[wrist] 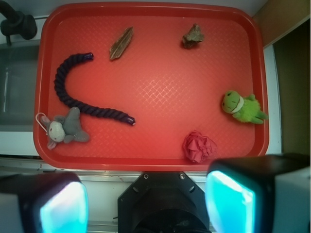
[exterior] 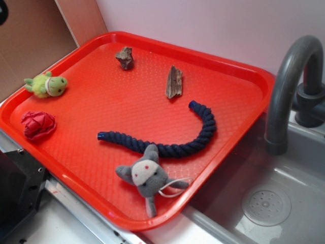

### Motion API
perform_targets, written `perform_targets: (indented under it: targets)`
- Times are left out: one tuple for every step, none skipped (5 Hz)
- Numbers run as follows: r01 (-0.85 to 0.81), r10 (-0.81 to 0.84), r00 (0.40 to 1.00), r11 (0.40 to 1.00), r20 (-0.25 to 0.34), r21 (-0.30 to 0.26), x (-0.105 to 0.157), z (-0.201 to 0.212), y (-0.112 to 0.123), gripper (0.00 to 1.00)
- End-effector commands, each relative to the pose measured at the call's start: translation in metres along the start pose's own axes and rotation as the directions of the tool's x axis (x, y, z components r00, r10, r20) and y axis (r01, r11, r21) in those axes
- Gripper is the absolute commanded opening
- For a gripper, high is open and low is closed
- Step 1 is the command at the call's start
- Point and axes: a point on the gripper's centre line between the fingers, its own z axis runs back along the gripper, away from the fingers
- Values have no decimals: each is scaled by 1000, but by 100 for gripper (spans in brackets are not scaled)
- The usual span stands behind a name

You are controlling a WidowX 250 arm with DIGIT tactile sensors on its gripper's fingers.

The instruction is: Grab the blue rope.

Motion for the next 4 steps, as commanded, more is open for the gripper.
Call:
perform_targets:
  targets:
    - [0, 0, 1000, 1000, 0, 0, 0, 0, 0, 100]
    - [169, -173, 982, 984, 70, 53, 8, -9, -1, 100]
    - [408, -415, 903, 909, 110, 81, 30, -35, -11, 100]
    - [624, -633, 768, 774, 99, 111, 45, -60, -31, 100]
